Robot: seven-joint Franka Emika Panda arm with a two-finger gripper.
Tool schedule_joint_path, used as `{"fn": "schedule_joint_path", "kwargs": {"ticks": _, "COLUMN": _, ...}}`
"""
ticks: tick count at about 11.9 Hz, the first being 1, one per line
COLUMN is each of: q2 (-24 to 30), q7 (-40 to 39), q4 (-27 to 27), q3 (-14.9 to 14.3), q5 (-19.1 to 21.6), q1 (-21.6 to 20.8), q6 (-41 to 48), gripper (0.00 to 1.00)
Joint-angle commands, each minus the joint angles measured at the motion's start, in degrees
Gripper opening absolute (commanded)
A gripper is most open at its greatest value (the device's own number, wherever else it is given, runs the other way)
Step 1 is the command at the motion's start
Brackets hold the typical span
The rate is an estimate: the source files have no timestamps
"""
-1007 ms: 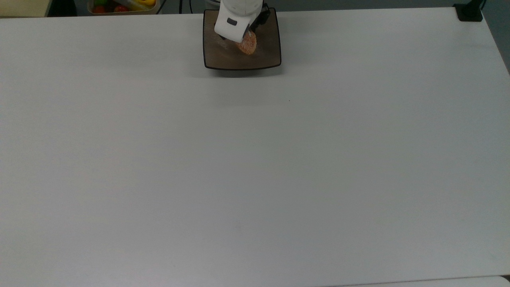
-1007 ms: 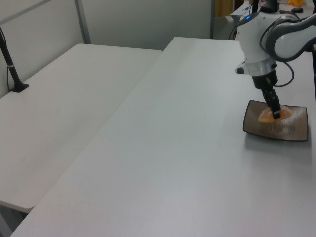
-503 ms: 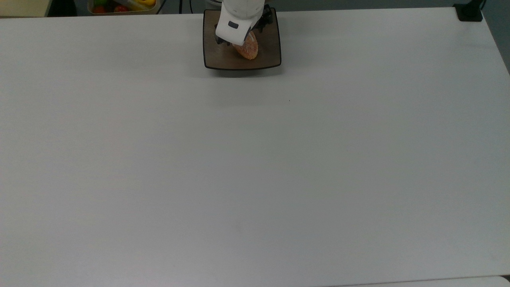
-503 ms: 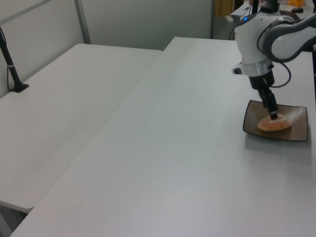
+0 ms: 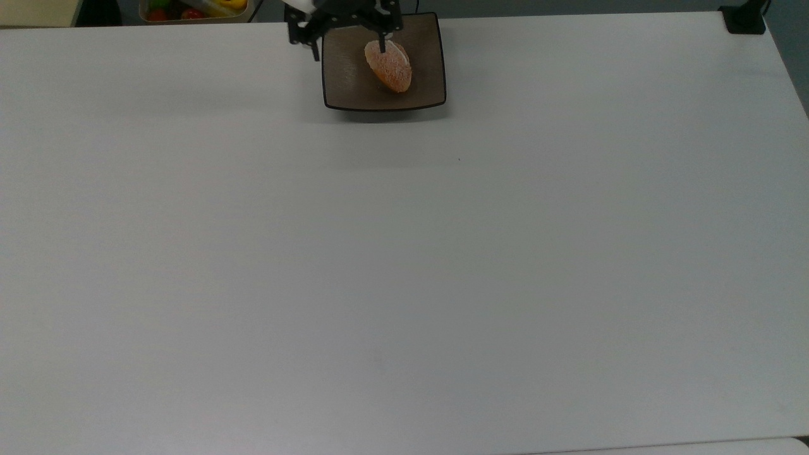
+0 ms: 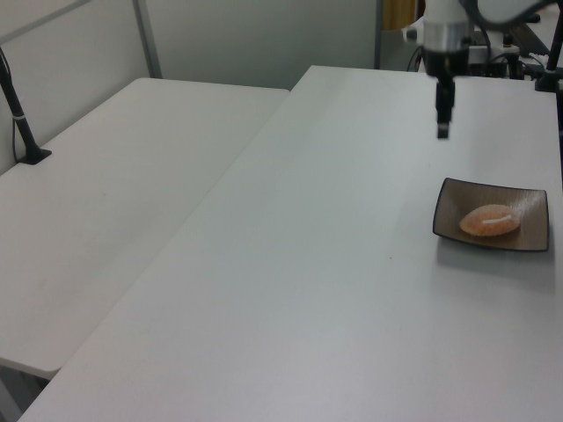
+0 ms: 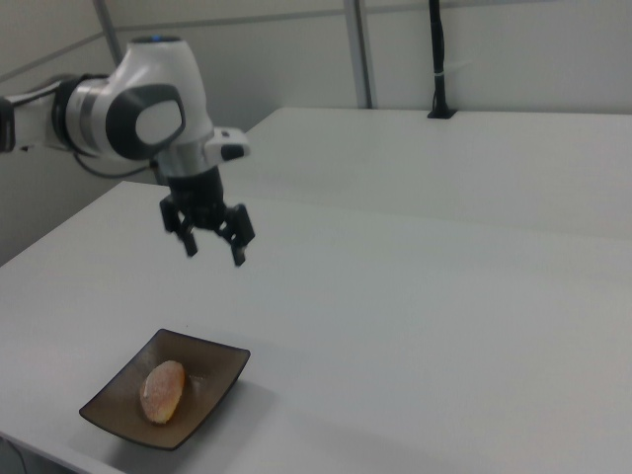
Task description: Bread is placed on a ceramic plate
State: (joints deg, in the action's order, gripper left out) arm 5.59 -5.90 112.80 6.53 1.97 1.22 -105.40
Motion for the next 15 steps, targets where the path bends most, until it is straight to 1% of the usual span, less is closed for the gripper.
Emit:
{"fn": "schedule_joint_path", "kwargs": {"ticks": 1, "q2": -2.1, "q7": 6.8, "q4": -7.4, "q3": -3.6, "q5": 0.8, "q1": -0.3, "q6": -4.6, "gripper": 1.00}}
{"fn": "schedule_joint_path", "kwargs": {"ticks": 2, "q2": -2.1, "q7": 6.7, "q4": -7.9, "q3": -3.8, "q5": 0.0, "q1": -0.4, "q6": -5.0, "gripper": 1.00}}
{"fn": "schedule_joint_path", "kwargs": {"ticks": 4, "q2": -2.1, "q7": 7.1, "q4": -9.2, "q3": -3.9, "q5": -4.2, "q1": -1.1, "q6": -3.2, "gripper": 1.00}}
{"fn": "schedule_joint_path", "kwargs": {"ticks": 6, "q2": -2.4, "q7": 8.2, "q4": -11.2, "q3": -3.9, "q5": -7.1, "q1": -1.7, "q6": 2.5, "gripper": 1.00}}
{"fn": "schedule_joint_path", "kwargs": {"ticks": 7, "q2": -3.0, "q7": 7.9, "q4": -12.2, "q3": -4.0, "q5": -7.8, "q1": -2.0, "q6": 5.8, "gripper": 1.00}}
{"fn": "schedule_joint_path", "kwargs": {"ticks": 8, "q2": -3.1, "q7": 7.7, "q4": -12.3, "q3": -3.9, "q5": -7.9, "q1": -2.0, "q6": 6.9, "gripper": 1.00}}
{"fn": "schedule_joint_path", "kwargs": {"ticks": 12, "q2": -3.7, "q7": 7.8, "q4": -12.2, "q3": -3.9, "q5": -7.3, "q1": -2.1, "q6": 6.5, "gripper": 1.00}}
{"fn": "schedule_joint_path", "kwargs": {"ticks": 14, "q2": -4.0, "q7": 7.8, "q4": -12.1, "q3": -4.0, "q5": -5.6, "q1": -2.1, "q6": 6.3, "gripper": 1.00}}
{"fn": "schedule_joint_path", "kwargs": {"ticks": 15, "q2": -4.4, "q7": 7.8, "q4": -12.1, "q3": -4.7, "q5": -3.7, "q1": -2.1, "q6": 6.2, "gripper": 1.00}}
